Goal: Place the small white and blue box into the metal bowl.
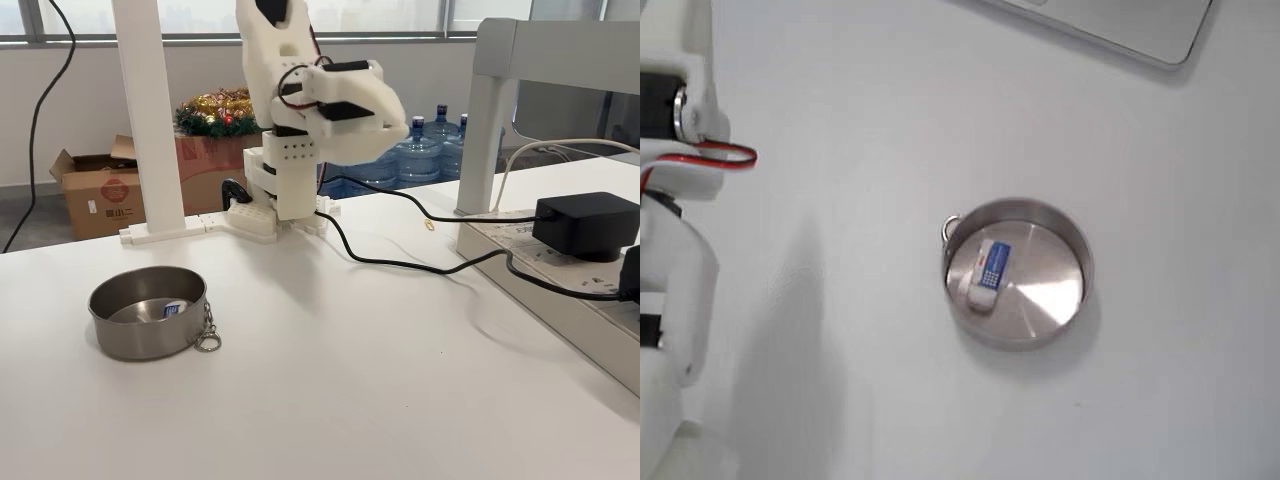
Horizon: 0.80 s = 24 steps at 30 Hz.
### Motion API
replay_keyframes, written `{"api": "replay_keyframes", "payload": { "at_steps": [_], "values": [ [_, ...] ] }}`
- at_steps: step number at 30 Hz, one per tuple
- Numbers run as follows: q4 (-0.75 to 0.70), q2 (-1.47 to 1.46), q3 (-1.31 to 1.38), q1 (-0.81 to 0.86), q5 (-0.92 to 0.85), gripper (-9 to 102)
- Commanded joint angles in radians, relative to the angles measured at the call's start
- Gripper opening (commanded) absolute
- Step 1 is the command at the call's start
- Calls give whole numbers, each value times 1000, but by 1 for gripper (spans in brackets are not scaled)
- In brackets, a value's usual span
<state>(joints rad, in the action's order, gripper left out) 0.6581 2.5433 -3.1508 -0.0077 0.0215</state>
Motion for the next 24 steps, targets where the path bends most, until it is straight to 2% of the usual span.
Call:
{"api": "replay_keyframes", "payload": {
  "at_steps": [1,7,12,20,24],
  "values": [
    [-268,230,-84,-9,-14,-4],
    [-815,572,-81,-74,-14,-4],
    [-1200,730,-81,-107,-17,-4],
    [-1598,896,-77,-120,-15,-4],
    [-1723,959,-75,-143,-15,-4]
  ]
}}
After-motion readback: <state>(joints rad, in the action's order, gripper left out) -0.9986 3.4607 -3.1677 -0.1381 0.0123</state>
